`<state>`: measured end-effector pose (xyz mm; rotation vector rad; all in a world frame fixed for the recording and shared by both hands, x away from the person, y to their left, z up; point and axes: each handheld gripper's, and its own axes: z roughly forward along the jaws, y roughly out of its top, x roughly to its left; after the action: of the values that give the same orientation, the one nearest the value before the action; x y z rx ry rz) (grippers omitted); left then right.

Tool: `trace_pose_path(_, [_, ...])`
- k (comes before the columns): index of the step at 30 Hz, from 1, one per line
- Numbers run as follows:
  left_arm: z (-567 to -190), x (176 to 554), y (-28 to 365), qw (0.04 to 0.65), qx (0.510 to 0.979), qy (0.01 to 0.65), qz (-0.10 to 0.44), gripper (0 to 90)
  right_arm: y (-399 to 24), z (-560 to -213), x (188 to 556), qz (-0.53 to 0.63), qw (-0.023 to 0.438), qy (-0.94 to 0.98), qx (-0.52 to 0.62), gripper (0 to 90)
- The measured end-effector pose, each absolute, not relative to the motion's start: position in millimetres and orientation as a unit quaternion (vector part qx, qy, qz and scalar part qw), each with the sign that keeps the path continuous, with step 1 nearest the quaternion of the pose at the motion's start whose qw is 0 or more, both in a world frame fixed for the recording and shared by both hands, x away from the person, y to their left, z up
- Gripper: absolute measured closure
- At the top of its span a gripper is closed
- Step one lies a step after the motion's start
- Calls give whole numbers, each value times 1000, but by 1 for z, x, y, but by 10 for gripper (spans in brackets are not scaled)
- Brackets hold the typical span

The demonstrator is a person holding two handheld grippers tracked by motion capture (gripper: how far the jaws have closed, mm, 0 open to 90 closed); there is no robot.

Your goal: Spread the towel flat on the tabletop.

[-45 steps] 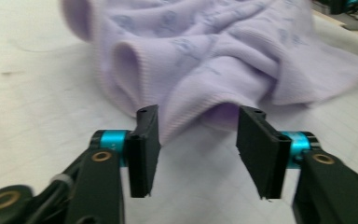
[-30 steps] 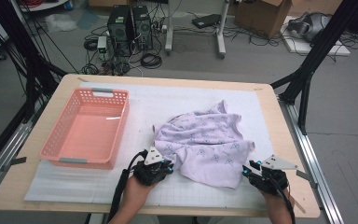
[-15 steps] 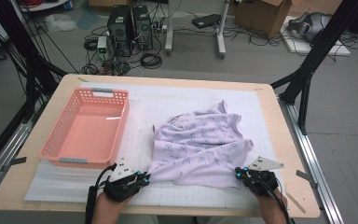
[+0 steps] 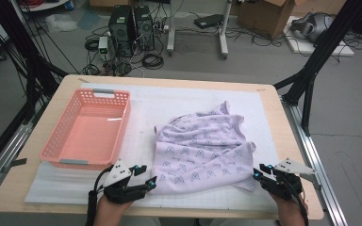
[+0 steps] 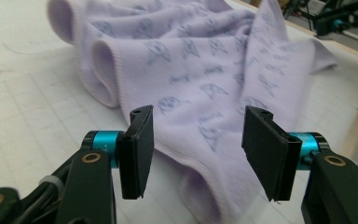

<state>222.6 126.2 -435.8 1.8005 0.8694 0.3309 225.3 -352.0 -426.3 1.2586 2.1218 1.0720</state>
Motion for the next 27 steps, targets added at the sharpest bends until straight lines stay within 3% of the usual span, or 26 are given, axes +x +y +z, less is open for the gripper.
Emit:
trace_pose_path(2, [-439,236,121,515,760,373,135,441,-350,-430,228,390,222,769,456,573])
trace_pose_path(6, [-446,260,102,483,781,378,119,442,-343,-434,233,385,221,774,451,567])
trace_pose_path(12, [-451,281,76,429,810,375,136,459,-341,-435,236,386,224,777,445,557])
trace_pose_path(14, [-451,280,71,413,817,368,163,535,-339,-437,239,383,220,783,439,543])
trace_pose_path(18, [-448,283,68,404,828,353,164,855,-329,-442,250,388,207,787,434,433])
trace_pose_path(20, [-444,287,69,415,820,357,167,862,-320,-444,257,378,203,795,428,429])
trace_pose_path(22, [-439,292,73,433,803,370,174,864,-310,-447,266,355,203,814,413,480])
trace_pose_path(25, [-434,304,74,430,795,375,206,865,-302,-445,278,357,184,826,395,828])
trace_pose_path(27, [-429,312,74,427,792,374,223,865,-296,-443,286,348,191,831,388,881])
